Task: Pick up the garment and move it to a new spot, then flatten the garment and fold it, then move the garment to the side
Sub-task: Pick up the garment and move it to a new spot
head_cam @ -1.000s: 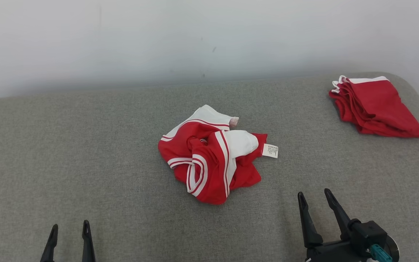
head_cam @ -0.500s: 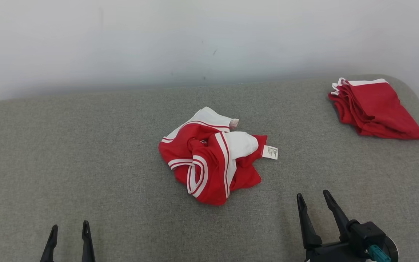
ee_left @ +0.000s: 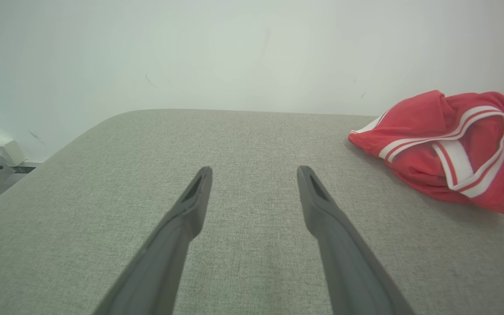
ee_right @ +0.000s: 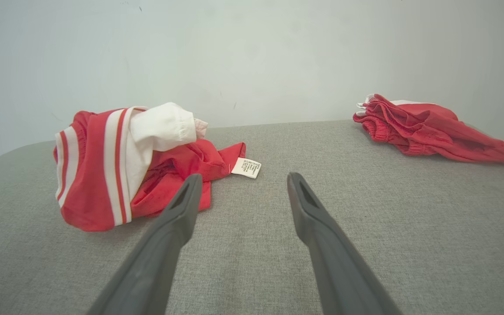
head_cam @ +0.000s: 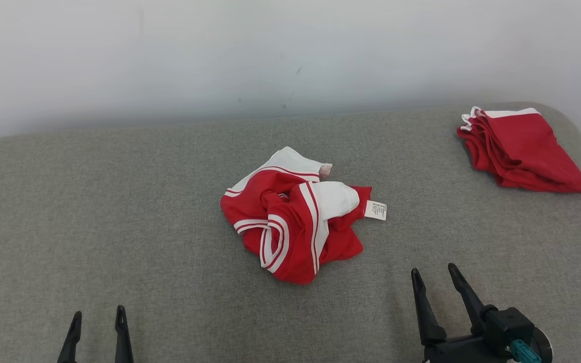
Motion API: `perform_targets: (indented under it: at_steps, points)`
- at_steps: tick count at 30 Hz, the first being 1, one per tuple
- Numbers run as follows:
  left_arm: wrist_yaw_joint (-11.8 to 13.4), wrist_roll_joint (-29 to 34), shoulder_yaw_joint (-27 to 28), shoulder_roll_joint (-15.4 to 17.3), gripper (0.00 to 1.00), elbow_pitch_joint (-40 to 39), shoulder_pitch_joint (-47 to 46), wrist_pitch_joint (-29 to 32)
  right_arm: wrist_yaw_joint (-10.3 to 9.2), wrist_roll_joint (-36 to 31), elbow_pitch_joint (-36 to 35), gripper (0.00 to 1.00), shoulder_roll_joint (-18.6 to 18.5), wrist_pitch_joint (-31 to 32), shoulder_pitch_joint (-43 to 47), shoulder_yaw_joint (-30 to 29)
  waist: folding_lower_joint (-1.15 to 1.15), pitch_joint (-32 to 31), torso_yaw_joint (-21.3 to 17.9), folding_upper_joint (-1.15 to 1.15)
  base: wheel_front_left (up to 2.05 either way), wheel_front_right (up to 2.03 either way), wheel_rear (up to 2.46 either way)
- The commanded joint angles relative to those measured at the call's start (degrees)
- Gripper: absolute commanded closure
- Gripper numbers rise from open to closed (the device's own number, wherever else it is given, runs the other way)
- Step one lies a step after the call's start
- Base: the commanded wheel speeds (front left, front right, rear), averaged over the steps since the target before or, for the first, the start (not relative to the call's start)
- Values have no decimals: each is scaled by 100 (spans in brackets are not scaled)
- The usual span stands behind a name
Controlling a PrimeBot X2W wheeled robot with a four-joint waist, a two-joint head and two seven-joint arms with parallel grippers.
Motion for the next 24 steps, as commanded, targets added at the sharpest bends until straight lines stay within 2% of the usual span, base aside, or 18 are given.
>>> perform_targets:
  at_steps: [1, 16, 24]
  points:
    - [21, -14, 9, -8, 0, -4, -11, -17, -13, -3, -4, 0, 6, -6, 48, 0, 0, -1, 0, 0, 0, 0, 0]
    - [-30, -8, 58, -9, 0, 43, -71, -17, -13, -15, -20, 0, 6, -5, 54, -13, 0, 4, 14, 0, 0, 0, 0]
    - [35, -38, 13, -9, 0, -3, -35, -17, -13, -22, 5, 0, 6, -5, 29, -18, 0, 16, 11, 0, 0, 0, 0]
